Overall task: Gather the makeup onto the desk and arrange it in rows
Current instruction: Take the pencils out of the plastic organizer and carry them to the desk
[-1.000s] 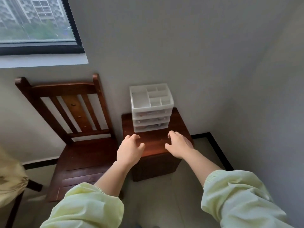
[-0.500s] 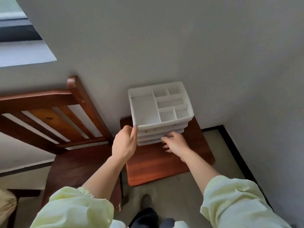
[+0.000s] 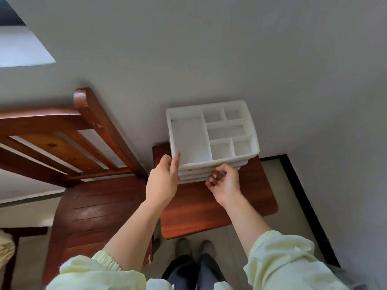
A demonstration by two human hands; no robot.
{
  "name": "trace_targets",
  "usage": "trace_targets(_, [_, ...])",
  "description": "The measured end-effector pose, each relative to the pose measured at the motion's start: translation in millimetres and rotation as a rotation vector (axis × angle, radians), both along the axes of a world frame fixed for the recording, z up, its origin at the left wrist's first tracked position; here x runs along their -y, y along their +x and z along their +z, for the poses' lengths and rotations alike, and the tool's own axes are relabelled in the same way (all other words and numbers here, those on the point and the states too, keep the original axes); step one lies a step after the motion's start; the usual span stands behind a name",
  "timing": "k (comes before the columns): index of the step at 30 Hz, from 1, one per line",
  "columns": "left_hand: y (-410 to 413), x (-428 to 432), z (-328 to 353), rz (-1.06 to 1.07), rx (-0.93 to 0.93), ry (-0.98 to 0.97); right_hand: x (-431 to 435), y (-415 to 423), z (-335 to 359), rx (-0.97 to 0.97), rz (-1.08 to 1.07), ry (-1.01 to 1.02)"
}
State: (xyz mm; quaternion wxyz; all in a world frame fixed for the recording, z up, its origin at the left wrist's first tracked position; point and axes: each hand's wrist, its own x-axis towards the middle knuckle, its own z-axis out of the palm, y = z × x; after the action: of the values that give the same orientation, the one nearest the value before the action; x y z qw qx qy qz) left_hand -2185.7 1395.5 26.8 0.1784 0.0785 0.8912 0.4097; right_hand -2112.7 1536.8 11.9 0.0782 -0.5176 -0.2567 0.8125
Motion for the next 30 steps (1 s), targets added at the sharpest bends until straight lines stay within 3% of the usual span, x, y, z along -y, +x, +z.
trace_targets(11, [2,0,-1,0.058,0.035,-0.036,6,49,7,0.059,0.157,-0.002])
trace_targets(17, [44,0,-9,0.143,0.184,-0.024,-30,53,17,0.375,0.35,0.277])
trace_targets(20, [63,-2,-10,0.134,0.332,-0.022,-43,51,21,0.429,0.442,0.402])
trace_targets(30, [66,4,-1,0.091,0.513,-0.089,-33,88,36,0.436,0.594,0.306])
